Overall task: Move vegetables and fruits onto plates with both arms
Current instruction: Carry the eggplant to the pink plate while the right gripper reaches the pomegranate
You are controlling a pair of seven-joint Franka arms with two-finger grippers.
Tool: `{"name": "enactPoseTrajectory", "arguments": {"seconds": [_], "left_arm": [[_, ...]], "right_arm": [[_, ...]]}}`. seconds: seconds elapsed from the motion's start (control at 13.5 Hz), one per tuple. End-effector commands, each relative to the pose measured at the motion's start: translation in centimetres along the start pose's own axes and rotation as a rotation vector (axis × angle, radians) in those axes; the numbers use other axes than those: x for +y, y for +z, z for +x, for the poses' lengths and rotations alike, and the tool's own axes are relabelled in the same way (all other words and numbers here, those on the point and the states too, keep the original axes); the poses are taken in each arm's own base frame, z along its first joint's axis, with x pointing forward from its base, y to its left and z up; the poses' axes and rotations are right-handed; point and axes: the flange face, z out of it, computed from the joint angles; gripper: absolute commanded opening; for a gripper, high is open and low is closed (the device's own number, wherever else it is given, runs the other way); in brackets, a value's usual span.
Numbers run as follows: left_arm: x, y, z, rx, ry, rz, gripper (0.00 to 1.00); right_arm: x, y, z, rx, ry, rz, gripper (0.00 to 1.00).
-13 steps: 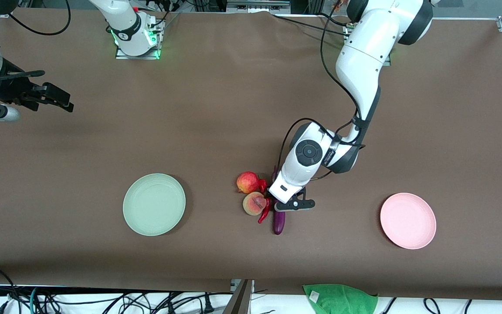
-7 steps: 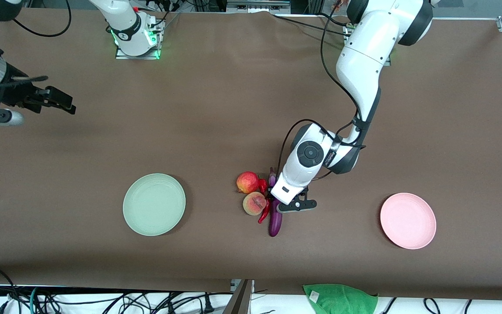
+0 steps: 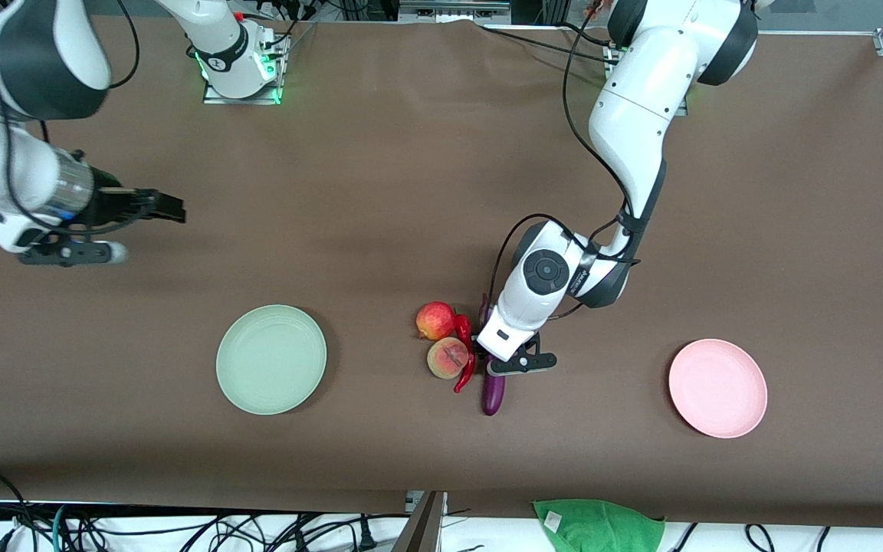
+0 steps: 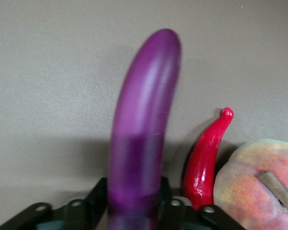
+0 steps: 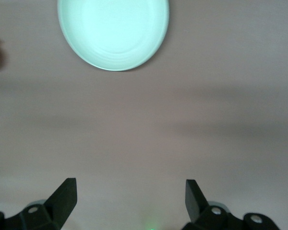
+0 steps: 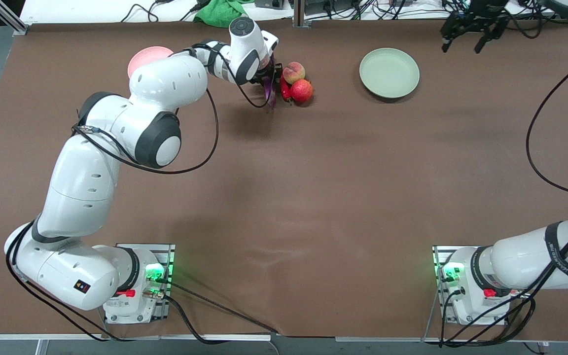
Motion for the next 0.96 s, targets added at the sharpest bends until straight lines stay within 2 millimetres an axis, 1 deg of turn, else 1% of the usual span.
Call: {"name": "enactPoseTrajectory", "arguments": {"seconds": [0.0, 0.07, 0.15, 0.22, 0.3, 0.37, 0.45, 0.52, 0.59, 0.67, 0.74, 0.82, 0.89], "left_arm": [[-0.1, -1.0, 0.8, 0.001, -0.013, -0.009, 0.00], [-1.1, -2.0, 1.8, -0.012, -0.031, 0.003, 0.00], [-1.9, -3.4, 2.9, -0.029, -0.047, 0.015, 0.00], [-3.4, -4.6, 4.0, -0.060, -0.050, 0.037, 0.00], [-5.1, -6.1, 5.1, -0.094, -0.028, 0.057, 0.00], [-7.5, -7.7, 6.7, -0.124, 0.003, 0.063, 0.00], [-10.5, -9.3, 8.6, -0.142, 0.049, 0.055, 0.00], [-13.7, -10.5, 10.0, -0.161, 0.122, 0.055, 0.00], [-17.6, -11.3, 11.4, -0.185, 0.152, 0.071, 0.00], [-20.9, -12.3, 12.5, -0.207, 0.156, 0.081, 0.00], [-23.9, -12.7, 13.3, -0.221, 0.158, 0.092, 0.00], [-26.0, -12.7, 13.6, -0.238, 0.170, 0.101, 0.00], [-28.6, -13.0, 14.3, -0.239, 0.171, 0.108, 0.00]], "right_arm": [[-6.5, 3.4, 2.2, 0.036, 0.105, 0.036, 1.00], [-8.9, 5.8, 3.4, 0.045, 0.155, 0.056, 1.00], [-12.0, 7.9, 4.2, 0.075, 0.186, 0.078, 1.00], [-14.8, 9.8, 4.6, 0.105, 0.235, 0.094, 1.00], [-17.2, 11.8, 5.1, 0.123, 0.319, 0.112, 1.00], [-19.5, 12.5, 6.0, 0.158, 0.377, 0.146, 1.00], [-22.9, 13.8, 6.5, 0.180, 0.396, 0.175, 1.00], [-25.5, 15.5, 7.0, 0.186, 0.425, 0.190, 1.00], [-28.4, 17.3, 7.1, 0.202, 0.442, 0.207, 1.00], [-30.6, 19.3, 7.1, 0.225, 0.461, 0.229, 1.00], [-32.0, 21.0, 6.8, 0.253, 0.454, 0.227, 1.00], [-32.7, 22.2, 6.6, 0.283, 0.418, 0.198, 1.00], [-33.5, 23.9, 6.2, 0.290, 0.384, 0.164, 1.00]]}}
